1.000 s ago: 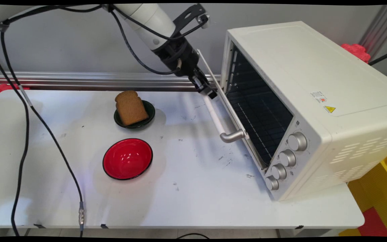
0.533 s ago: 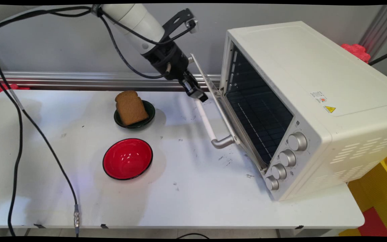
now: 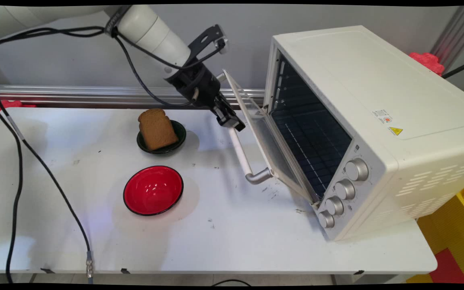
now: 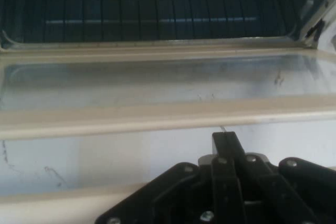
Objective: Open the oven
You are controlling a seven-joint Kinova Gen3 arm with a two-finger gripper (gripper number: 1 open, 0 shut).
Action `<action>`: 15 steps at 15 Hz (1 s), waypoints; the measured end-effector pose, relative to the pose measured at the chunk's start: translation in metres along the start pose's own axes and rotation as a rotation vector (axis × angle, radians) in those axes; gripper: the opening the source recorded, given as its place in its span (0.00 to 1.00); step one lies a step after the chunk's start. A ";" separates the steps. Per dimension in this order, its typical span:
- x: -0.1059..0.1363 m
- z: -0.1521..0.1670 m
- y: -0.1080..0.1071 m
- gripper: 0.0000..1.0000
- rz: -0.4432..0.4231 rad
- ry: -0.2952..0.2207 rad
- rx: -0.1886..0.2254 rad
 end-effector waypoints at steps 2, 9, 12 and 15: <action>-0.006 0.004 0.000 0.00 0.002 0.008 -0.003; -0.028 0.010 -0.004 0.00 0.008 0.014 -0.003; -0.036 0.010 -0.005 0.00 0.011 0.013 -0.003; -0.044 0.011 -0.006 0.00 0.013 0.012 -0.003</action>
